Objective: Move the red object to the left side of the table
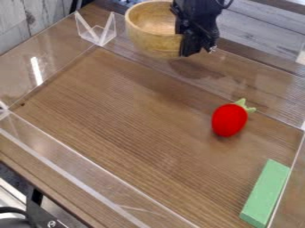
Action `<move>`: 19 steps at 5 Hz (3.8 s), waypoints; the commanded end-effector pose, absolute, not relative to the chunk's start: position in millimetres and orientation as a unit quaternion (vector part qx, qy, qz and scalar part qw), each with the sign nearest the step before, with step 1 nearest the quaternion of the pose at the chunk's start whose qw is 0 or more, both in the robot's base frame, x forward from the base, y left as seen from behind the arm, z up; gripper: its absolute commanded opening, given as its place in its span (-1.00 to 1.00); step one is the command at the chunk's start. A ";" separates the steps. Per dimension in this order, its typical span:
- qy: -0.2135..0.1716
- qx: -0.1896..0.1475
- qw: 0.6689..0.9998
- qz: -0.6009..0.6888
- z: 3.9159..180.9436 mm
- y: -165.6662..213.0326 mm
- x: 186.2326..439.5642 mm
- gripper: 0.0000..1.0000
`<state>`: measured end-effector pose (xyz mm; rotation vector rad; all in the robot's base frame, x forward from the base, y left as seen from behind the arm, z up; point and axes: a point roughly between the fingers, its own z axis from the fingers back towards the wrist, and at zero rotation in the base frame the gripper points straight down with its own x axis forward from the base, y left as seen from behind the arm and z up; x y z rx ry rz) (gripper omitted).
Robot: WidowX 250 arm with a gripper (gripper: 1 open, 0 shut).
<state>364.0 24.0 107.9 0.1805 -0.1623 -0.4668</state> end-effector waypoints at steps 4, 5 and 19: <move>-0.114 0.098 0.975 -0.165 147.7 28.7 375.4 -1.00; -0.110 0.096 0.977 -0.153 141.7 27.5 374.4 -1.00; -0.084 0.003 0.960 -0.269 83.8 -55.0 346.4 1.00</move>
